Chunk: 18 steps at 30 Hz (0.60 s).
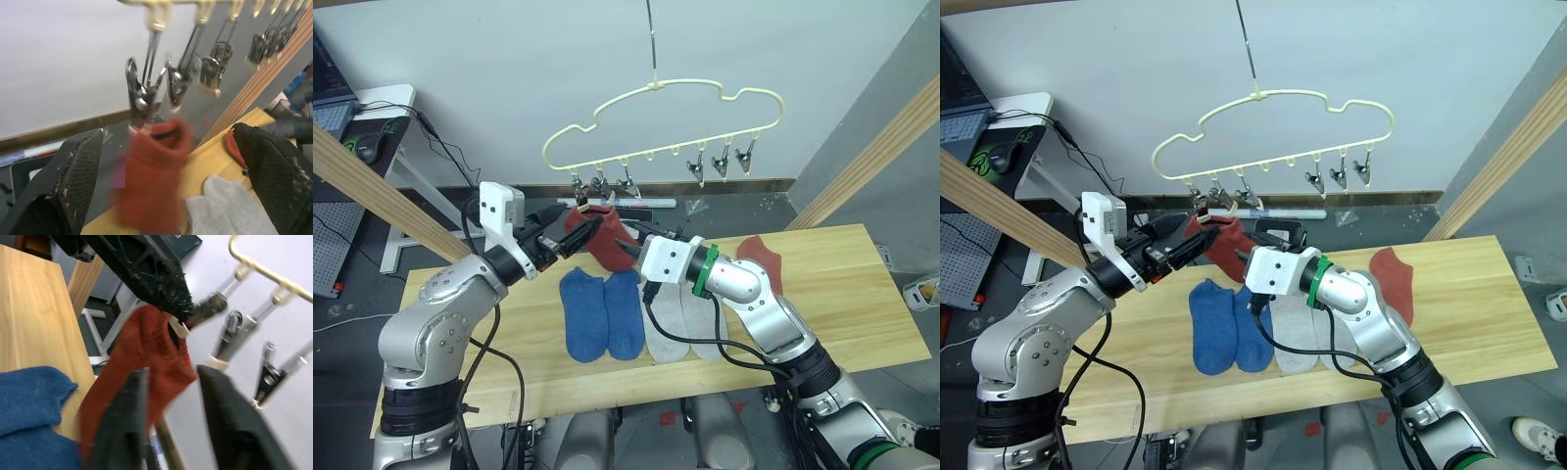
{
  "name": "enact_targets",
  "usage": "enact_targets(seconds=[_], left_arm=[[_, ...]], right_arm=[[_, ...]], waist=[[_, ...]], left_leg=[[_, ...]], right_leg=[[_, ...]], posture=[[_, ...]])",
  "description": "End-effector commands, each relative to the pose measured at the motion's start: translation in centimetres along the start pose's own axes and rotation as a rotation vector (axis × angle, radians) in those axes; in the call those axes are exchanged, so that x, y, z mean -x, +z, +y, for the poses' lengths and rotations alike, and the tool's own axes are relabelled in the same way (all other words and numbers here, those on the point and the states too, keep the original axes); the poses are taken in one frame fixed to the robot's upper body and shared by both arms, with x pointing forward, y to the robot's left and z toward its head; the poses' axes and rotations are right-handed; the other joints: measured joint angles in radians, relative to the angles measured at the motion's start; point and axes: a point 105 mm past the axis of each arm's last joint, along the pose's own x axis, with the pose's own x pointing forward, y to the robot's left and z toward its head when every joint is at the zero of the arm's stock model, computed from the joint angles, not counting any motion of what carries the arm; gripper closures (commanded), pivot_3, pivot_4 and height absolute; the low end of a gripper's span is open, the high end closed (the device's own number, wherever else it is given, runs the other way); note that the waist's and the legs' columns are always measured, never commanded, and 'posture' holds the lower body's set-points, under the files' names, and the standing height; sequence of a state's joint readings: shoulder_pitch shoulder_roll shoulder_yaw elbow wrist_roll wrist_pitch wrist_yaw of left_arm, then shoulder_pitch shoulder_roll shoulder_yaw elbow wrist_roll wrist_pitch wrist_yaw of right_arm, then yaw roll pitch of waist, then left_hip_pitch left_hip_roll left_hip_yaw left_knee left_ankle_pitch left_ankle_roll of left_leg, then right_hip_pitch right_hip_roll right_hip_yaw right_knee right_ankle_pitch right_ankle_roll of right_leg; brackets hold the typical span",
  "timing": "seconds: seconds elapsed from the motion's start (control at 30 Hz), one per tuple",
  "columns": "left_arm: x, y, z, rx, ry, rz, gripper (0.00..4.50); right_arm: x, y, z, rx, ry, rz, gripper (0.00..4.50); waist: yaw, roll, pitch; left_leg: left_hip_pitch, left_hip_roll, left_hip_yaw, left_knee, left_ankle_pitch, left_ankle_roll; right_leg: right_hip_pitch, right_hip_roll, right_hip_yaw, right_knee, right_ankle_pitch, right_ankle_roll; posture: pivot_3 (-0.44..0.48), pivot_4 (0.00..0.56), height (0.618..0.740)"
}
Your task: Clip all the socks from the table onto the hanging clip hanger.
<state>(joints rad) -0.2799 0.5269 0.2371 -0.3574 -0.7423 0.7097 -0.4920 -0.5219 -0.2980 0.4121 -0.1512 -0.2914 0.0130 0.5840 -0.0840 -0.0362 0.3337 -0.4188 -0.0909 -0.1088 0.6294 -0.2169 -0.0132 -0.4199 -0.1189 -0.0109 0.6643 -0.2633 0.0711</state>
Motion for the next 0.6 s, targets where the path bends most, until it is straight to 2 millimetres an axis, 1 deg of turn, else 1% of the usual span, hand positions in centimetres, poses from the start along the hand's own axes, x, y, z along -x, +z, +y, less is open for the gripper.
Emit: enact_targets(seconds=[0.03, 0.1, 0.4, 0.6], left_arm=[[0.7, 1.3, -0.6, -0.074, -0.016, -0.028, 0.00], [0.9, 1.3, -0.6, -0.097, -0.016, -0.020, 0.00], [2.5, 1.4, -0.1, -0.184, 0.028, -0.009, 0.00], [3.6, 0.8, -0.2, -0.216, 0.041, 0.012, 0.00]], right_arm=[[1.1, 1.0, -0.6, 0.003, 0.006, -0.023, 1.48], [2.0, 1.0, -0.7, -0.017, 0.025, -0.014, 1.48], [8.0, 1.8, -0.9, -0.220, 0.051, 0.049, 1.48], [11.2, 1.8, -2.1, -0.335, -0.017, 0.104, 1.48]], waist=[[0.001, 0.000, 0.000], [0.001, 0.000, 0.000], [0.003, 0.000, 0.000], [0.007, 0.000, 0.000]], left_leg=[[0.000, 0.000, 0.000, 0.000, 0.000, 0.000], [0.000, 0.000, 0.000, 0.000, 0.000, 0.000], [-0.001, 0.000, 0.000, 0.000, -0.002, 0.004], [-0.001, 0.001, -0.001, 0.000, -0.002, 0.004]], right_leg=[[0.000, 0.000, 0.000, 0.000, 0.000, 0.000], [0.000, 0.000, 0.000, 0.000, 0.000, 0.000], [0.000, -0.002, 0.000, -0.001, 0.000, 0.000], [0.000, -0.004, 0.000, -0.001, 0.000, -0.001]], posture=[[-0.126, 0.348, 0.740], [-0.126, 0.345, 0.740], [-0.128, 0.346, 0.740], [-0.137, 0.346, 0.740]])
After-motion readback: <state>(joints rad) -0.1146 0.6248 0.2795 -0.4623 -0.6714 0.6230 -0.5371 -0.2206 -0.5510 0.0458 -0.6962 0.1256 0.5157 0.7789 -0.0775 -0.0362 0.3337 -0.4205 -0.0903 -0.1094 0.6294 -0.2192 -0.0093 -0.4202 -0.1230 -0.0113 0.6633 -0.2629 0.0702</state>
